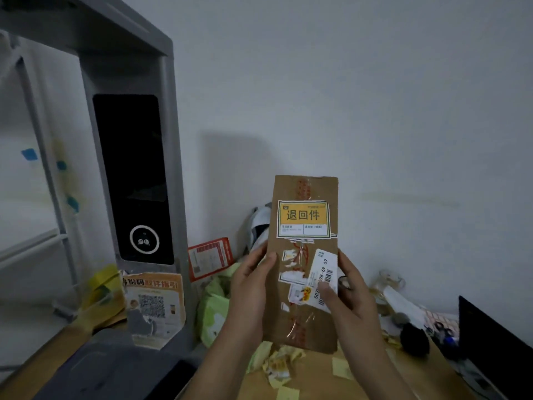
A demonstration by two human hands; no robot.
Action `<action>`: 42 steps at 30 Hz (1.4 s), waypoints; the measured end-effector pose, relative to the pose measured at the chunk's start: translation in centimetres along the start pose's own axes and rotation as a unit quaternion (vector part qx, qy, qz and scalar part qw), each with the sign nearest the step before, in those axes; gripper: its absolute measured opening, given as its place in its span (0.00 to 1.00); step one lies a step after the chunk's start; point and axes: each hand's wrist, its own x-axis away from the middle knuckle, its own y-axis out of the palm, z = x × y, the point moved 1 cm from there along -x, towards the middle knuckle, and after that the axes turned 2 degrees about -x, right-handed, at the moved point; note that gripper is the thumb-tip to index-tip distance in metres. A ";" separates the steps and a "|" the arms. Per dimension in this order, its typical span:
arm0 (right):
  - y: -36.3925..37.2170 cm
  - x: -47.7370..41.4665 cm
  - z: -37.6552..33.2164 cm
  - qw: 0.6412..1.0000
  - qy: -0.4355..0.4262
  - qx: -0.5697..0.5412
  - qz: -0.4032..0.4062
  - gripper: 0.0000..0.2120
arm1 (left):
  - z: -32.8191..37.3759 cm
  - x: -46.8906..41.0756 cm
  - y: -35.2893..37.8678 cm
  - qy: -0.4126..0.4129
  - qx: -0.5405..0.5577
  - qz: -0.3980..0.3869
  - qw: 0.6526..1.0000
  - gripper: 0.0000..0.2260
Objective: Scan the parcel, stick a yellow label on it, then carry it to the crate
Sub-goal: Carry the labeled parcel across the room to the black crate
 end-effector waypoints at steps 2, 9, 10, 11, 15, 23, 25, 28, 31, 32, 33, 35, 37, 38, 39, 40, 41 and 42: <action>-0.4 0.9 -0.1 1.000 -0.003 0.003 0.024 0.26 | -0.1 -0.1 0.2 -0.017 0.001 -0.021 1.000 0.08; -1.6 3.5 -0.5 0.995 0.005 0.033 0.094 0.27 | -1.7 -0.3 0.8 -0.058 0.016 -0.084 0.995 0.07; -2.1 4.1 -0.8 0.994 0.003 0.040 0.105 0.27 | -2.1 0.0 1.1 -0.065 0.015 -0.100 0.993 0.07; -2.6 4.9 -1.1 0.992 0.001 0.050 0.118 0.27 | -2.4 0.4 1.5 -0.075 0.014 -0.118 0.990 0.08; -5.2 9.2 -2.1 0.976 -0.013 0.096 0.194 0.24 | -4.8 2.4 3.8 -0.114 0.000 -0.208 0.971 0.12; -10.7 21.3 -5.9 0.906 -0.024 0.144 0.398 0.24 | -8.2 12.3 10.6 -0.195 -0.012 -0.400 0.895 0.07; -11.6 25.1 -7.5 0.882 -0.035 0.158 0.442 0.23 | -8.6 15.6 12.2 -0.193 -0.020 -0.455 0.869 0.09; -12.4 30.1 -10.1 0.844 -0.050 0.166 0.507 0.22 | -8.5 20.6 13.9 -0.187 -0.029 -0.539 0.821 0.12; -12.9 34.2 -12.1 0.809 -0.059 0.181 0.556 0.22 | -8.1 24.8 15.2 -0.182 -0.028 -0.597 0.781 0.13; -13.0 35.4 -12.6 0.800 -0.063 0.187 0.566 0.22 | -8.0 26.0 15.6 -0.182 -0.024 -0.613 0.769 0.13; -13.1 36.6 -13.2 0.792 -0.066 0.191 0.577 0.23 | -7.9 27.2 16.0 -0.182 -0.019 -0.626 0.758 0.12; -13.2 38.8 -14.1 0.776 -0.073 0.198 0.594 0.24 | -7.8 29.6 16.6 -0.184 -0.018 -0.647 0.740 0.12; -13.4 41.1 -15.0 0.758 -0.081 0.205 0.614 0.24 | -7.7 32.3 17.3 -0.198 -0.012 -0.663 0.722 0.13; -13.5 42.4 -15.5 0.748 -0.084 0.208 0.624 0.24 | -7.6 33.7 17.8 -0.207 -0.008 -0.670 0.713 0.13; -13.6 43.6 -16.1 0.739 -0.088 0.210 0.635 0.24 | -7.4 35.3 18.1 -0.214 -0.004 -0.678 0.703 0.13; -13.7 45.0 -16.7 0.729 -0.092 0.213 0.644 0.24 | -7.2 36.9 18.4 -0.218 0.000 -0.687 0.693 0.13; -13.7 46.4 -17.4 0.721 -0.095 0.218 0.651 0.24 | -7.0 38.5 18.7 -0.219 0.005 -0.694 0.685 0.14; -13.7 47.8 -18.1 0.713 -0.098 0.224 0.658 0.24 | -6.7 40.1 18.8 -0.218 0.009 -0.702 0.678 0.14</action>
